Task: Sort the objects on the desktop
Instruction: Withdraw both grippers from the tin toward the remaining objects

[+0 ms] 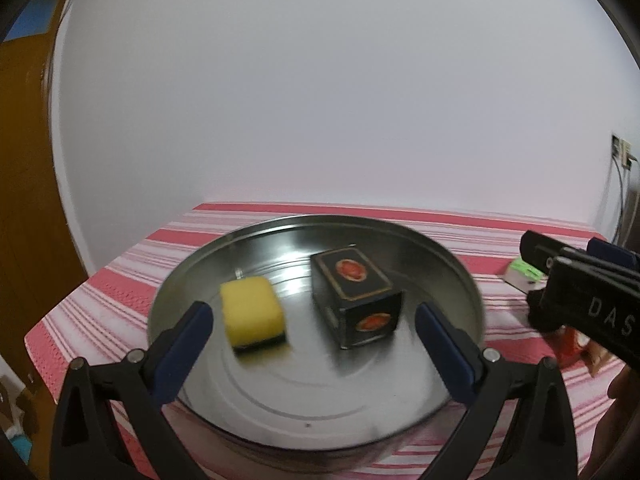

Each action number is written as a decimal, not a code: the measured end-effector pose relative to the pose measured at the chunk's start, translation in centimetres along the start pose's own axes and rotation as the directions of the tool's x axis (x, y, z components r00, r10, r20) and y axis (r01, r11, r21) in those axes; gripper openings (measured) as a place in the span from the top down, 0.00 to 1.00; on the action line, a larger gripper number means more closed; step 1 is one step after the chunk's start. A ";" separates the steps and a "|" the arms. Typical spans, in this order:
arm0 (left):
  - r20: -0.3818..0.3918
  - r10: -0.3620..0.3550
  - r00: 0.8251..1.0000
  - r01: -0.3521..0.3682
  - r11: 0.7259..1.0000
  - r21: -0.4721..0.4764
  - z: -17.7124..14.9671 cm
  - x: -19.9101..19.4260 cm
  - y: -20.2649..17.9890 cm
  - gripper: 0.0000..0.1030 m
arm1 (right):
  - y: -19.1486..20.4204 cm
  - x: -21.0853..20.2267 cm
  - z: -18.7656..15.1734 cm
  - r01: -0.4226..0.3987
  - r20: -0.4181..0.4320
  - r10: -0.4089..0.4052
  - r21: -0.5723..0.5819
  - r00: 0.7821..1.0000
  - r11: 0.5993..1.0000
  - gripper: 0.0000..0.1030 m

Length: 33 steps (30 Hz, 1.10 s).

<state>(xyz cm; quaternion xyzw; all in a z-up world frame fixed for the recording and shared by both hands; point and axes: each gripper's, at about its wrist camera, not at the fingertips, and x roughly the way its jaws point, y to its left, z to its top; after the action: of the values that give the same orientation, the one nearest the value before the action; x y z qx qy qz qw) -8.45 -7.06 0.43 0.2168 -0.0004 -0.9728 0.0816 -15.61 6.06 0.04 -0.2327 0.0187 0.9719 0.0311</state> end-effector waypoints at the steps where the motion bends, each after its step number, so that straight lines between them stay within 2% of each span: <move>1: 0.002 -0.014 1.000 0.014 1.000 0.010 0.0 -0.2 -0.5 0.01 | -0.3 -0.2 -0.1 0.012 0.004 -0.012 0.000 1.000 1.000 0.19; 4: 0.008 -0.036 0.999 0.036 0.999 0.038 -0.1 -0.7 -1.8 0.01 | -1.7 -1.1 -0.5 0.045 0.017 -0.046 0.011 0.999 0.999 0.19; 13: -0.013 -0.171 0.985 0.172 0.981 0.089 -0.5 -2.0 -6.0 0.01 | -6.5 -3.6 -2.0 0.149 0.037 -0.151 0.048 0.988 0.988 0.19; 17: -0.029 -0.245 0.969 0.247 0.962 0.120 -0.8 -2.6 -8.3 0.01 | -9.4 -4.6 -3.3 0.204 0.022 -0.206 0.067 0.978 0.977 0.19; 22: -0.081 -0.333 0.939 0.342 0.928 0.146 -1.3 -3.2 -11.1 0.01 | -13.1 -6.1 -5.5 0.268 0.013 -0.270 0.090 0.963 0.959 0.19; 27: -0.131 -0.372 0.919 0.389 0.909 0.148 -1.8 -3.2 -12.9 0.01 | -16.5 -7.9 -7.7 0.307 0.013 -0.312 0.140 0.950 0.941 0.19; 33: -0.174 -0.391 0.904 0.418 0.895 0.158 -2.6 -2.8 -14.7 0.01 | -19.8 -9.3 -10.4 0.305 -0.016 -0.307 0.174 0.951 0.936 0.19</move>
<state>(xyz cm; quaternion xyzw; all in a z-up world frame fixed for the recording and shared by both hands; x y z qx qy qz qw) -7.20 7.97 -1.27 0.2857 -0.0434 -0.9464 -0.1442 -1.32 24.78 -5.46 -0.2235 0.0672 0.9511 0.2024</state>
